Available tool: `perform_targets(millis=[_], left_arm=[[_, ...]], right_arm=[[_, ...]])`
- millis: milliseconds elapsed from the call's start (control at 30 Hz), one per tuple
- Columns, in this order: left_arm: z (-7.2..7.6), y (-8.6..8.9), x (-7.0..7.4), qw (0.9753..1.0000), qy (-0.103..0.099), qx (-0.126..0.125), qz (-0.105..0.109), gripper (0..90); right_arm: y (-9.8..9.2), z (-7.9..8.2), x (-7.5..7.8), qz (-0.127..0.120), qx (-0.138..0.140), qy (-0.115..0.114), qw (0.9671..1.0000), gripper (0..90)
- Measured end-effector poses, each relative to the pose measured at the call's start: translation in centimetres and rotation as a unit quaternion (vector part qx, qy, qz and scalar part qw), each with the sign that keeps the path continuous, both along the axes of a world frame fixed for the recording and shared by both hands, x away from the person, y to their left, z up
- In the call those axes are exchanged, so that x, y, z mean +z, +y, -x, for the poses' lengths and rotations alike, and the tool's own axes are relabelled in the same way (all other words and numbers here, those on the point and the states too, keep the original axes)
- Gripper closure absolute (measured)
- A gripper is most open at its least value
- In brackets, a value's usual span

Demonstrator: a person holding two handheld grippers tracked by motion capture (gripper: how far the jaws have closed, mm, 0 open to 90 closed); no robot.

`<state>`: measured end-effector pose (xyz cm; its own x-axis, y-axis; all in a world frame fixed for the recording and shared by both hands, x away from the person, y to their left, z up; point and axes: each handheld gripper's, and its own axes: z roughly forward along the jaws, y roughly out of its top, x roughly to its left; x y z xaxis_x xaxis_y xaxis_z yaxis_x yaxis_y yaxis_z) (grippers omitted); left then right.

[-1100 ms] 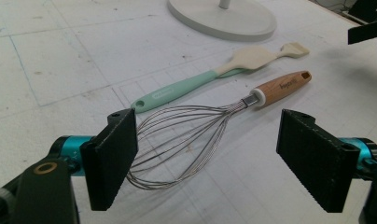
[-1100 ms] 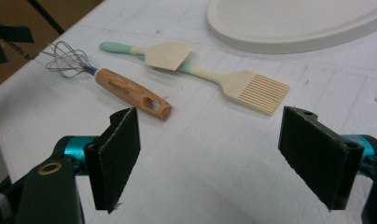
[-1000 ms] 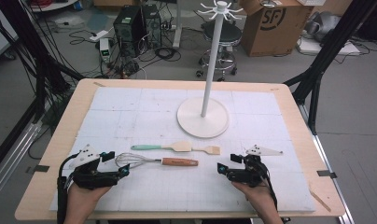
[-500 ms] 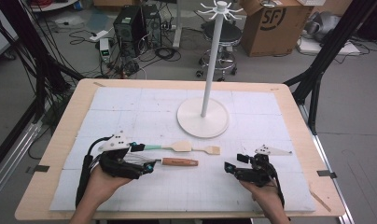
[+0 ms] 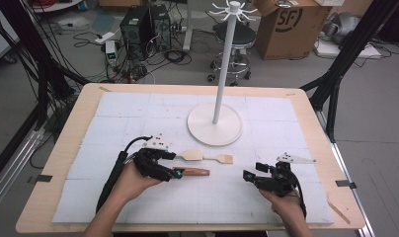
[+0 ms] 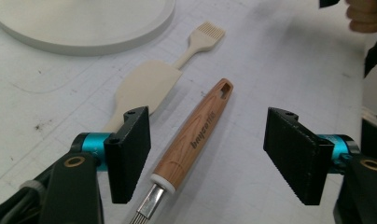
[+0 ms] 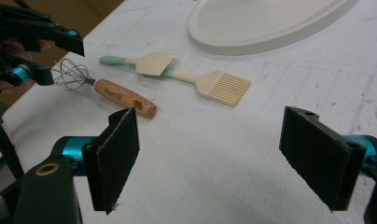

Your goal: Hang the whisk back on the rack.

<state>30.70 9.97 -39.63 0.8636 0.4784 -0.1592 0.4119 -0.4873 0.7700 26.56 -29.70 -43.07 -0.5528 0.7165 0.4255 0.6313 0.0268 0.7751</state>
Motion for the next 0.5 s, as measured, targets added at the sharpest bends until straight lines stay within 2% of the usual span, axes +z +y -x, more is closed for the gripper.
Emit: perform_targets(millis=[100, 133, 300, 500], left_arm=[[-0.1, -0.3, -0.2, 1.0, -0.005, -0.005, -0.003, 34.3], [-0.3, -0.4, -0.4, 0.9999, -0.007, -0.007, -0.011, 34.6], [-0.9, -0.9, -1.4, 0.9993, 0.016, -0.009, -0.034, 34.5], [-1.3, -1.2, -1.8, 0.9988, 0.028, -0.007, -0.041, 35.2]], right_arm=[[-0.2, 0.0, 0.0, -0.001, -0.002, -0.001, 1.0, 19.2], [-0.2, 0.0, 0.0, -0.002, -0.003, 0.002, 1.0, 19.2], [-0.2, -0.1, 0.1, 0.0, -0.003, -0.002, 1.0, 19.2], [-0.1, -0.1, 0.3, -0.001, -0.002, -0.002, 1.0, 19.2]])
